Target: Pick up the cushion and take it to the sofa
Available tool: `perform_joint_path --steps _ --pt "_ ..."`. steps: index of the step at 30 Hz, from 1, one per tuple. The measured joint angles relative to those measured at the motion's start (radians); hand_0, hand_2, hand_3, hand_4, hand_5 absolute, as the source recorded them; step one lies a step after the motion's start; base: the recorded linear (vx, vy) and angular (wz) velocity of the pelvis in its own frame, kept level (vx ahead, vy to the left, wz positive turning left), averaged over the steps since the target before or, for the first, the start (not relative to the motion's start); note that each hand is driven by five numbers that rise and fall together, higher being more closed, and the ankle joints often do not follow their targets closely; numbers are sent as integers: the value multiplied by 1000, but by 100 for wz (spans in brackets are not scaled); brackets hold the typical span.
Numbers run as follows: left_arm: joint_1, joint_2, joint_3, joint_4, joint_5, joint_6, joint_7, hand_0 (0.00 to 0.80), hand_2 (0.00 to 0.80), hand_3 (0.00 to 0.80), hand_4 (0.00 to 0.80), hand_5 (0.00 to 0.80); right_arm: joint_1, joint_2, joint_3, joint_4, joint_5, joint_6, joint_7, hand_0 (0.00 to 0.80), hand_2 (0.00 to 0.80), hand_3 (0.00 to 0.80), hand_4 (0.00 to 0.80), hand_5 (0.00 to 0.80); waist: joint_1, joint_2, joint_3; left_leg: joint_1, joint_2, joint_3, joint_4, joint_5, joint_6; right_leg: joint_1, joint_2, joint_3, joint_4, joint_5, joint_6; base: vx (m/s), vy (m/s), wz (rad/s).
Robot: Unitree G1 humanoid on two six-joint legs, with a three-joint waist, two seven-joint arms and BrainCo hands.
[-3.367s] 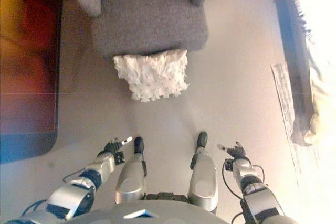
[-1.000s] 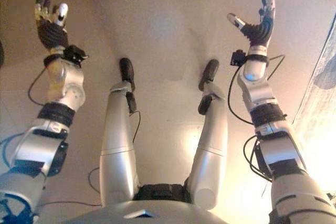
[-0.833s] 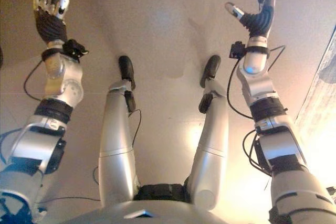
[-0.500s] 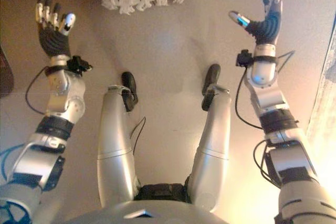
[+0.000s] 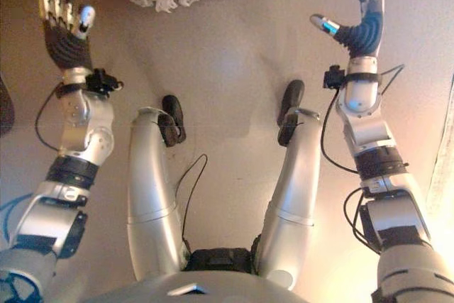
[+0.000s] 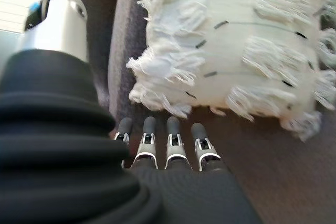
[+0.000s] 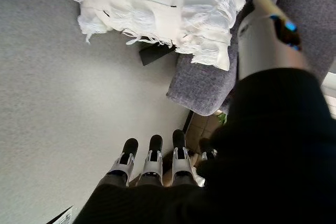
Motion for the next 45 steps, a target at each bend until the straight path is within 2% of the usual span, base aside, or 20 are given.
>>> perform_joint_path --steps 11,22,26,32,33,35,36,37,38,39,40,41,45 --pt "-162 6 -7 97 -101 64 -1 0 0 0 0 0 -237 -17 82 108 54 19 60 0 0 0 0 0 -1 0 0 -32 -1 -1 34 -3 -6 -32 -15 1 36 -2 -3 -9 37 1" --pt "-335 24 -120 210 -165 179 -59 0 0 0 0 0 -366 -10 169 188 159 75 142 0 0 0 0 0 1 0 0 -53 2 -2 47 1 1 -39 -16 -1 37 6 -2 2 43 2" --pt "-369 21 -164 231 -190 229 -112 0 0 0 0 0 -413 26 199 216 209 103 207 0 0 0 0 0 0 0 0 -54 -2 -2 47 2 3 -39 -16 0 36 8 -1 -9 17 0" --pt "-384 5 -198 236 -206 247 -150 0 0 0 0 0 -427 73 219 219 277 131 313 0 0 0 0 0 0 0 0 -55 -4 -1 39 4 6 -39 -17 0 35 8 -1 -4 20 2" --pt "-384 0 -199 236 -207 248 -157 260 260 260 260 260 -430 75 225 219 285 139 330 0 0 0 0 0 1 0 0 -55 -5 -1 38 4 6 -39 -18 0 35 7 -1 -2 3 4" --pt "-386 -8 -199 236 -207 255 -176 147 147 147 147 147 -435 84 236 220 306 147 374 0 0 0 0 0 0 0 0 -55 -9 -1 35 6 6 -40 -22 0 35 7 0 -3 -1 5" --pt "-388 -11 -201 235 -207 256 -186 245 245 245 245 245 -439 85 245 220 309 150 394 0 0 0 0 0 -1 0 0 -55 -11 0 32 8 6 -41 -24 0 35 7 0 -3 -1 7" --pt "-390 -15 -204 235 -207 258 -199 471 471 471 471 471 -441 89 247 220 310 158 415 154 154 154 154 154 -1 0 0 -56 -14 0 31 9 6 -42 -27 0 36 6 -1 -3 -5 8" --pt "-390 -20 -207 234 -206 263 -210 781 781 781 781 781 -443 93 248 220 314 167 433 464 464 464 464 464 -1 0 0 -57 -16 0 31 10 6 -43 -31 -1 38 5 -1 -2 -8 8" --pt "-390 -22 -219 233 -206 264 -220 800 800 800 800 800 -444 98 249 220 316 174 445 558 558 558 558 558 -1 0 0 -57 -18 0 31 11 6 -44 -31 -1 40 4 -1 -1 -11 8" --pt "-390 -26 -232 232 -206 267 -228 800 800 800 800 800 -444 101 250 220 319 181 456 618 618 618 618 618 0 0 0 -58 -20 0 31 12 6 -44 -33 0 43 3 0 2 -19 7" --pt "-390 -32 -241 232 -206 273 -237 800 800 800 800 800 -444 105 250 220 330 187 465 800 800 800 800 800 0 0 0 -58 -20 -1 32 13 6 -44 -34 0 48 3 0 2 -20 7" --pt "-390 -52 -241 232 -211 290 -271 800 800 800 800 800 -444 129 252 224 366 191 495 800 800 800 800 800 -1 0 0 -57 -19 -1 40 16 7 -44 -41 1 66 -7 -3 4 -7 8"
